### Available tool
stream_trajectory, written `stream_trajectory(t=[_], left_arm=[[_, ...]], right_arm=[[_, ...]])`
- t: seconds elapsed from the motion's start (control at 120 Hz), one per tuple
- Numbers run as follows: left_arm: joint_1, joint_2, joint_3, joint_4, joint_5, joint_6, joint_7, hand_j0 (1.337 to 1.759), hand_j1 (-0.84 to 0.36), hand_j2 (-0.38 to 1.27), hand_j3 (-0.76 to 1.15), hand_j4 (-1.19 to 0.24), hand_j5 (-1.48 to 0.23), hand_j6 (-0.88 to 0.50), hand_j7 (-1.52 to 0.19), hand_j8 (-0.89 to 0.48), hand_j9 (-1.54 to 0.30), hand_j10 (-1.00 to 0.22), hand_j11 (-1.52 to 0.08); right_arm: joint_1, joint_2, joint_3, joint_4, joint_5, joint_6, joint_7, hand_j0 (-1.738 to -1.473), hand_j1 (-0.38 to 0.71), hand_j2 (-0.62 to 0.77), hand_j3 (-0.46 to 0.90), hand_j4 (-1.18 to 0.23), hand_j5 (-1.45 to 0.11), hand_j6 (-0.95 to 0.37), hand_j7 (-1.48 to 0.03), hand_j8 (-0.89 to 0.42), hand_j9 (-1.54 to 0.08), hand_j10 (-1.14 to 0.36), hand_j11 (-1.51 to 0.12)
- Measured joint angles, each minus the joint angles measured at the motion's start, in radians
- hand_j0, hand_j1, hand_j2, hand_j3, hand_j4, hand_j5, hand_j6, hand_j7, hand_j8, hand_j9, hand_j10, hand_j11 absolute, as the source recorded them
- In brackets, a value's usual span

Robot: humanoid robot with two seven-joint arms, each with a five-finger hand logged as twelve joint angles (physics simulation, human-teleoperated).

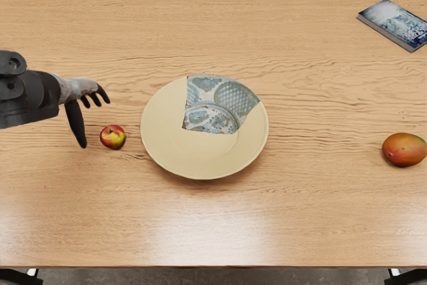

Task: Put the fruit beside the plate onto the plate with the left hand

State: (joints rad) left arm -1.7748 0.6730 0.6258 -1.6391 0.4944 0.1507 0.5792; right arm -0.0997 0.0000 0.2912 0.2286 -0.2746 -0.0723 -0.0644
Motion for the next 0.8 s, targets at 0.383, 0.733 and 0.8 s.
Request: stream_trajectory(t=[0.383,0.733,0.8], left_arm=[[-0.012,-0.17,0.082,-0.043,-0.022,0.321,0.03,1.658,0.02,0.06,0.0,-0.27,-0.35,-0.27,-0.35,-0.27,-0.35,-0.27,-0.35],[-0.014,-0.302,0.181,-0.009,-0.008,0.334,0.032,1.658,0.02,0.06,0.0,-0.27,-0.36,-0.27,-0.36,-0.27,-0.36,-0.27,-0.36],[-0.008,-0.324,0.198,0.003,0.003,0.334,0.032,1.658,0.02,0.06,0.0,-0.28,-0.36,-0.28,-0.36,-0.28,-0.36,-0.28,-0.36]], right_arm=[[0.0,0.0,0.0,0.0,0.0,0.0,0.0,-1.658,-0.31,-0.01,0.0,-0.04,-0.05,-0.04,-0.05,-0.04,-0.05,-0.04,-0.05],[0.0,0.0,0.0,0.0,0.0,0.0,0.0,-1.658,-0.31,-0.01,0.0,-0.04,-0.05,-0.04,-0.05,-0.04,-0.05,-0.04,-0.05],[0.0,0.0,0.0,0.0,0.0,0.0,0.0,-1.658,-0.31,-0.01,0.0,-0.04,-0.05,-0.04,-0.05,-0.04,-0.05,-0.04,-0.05]])
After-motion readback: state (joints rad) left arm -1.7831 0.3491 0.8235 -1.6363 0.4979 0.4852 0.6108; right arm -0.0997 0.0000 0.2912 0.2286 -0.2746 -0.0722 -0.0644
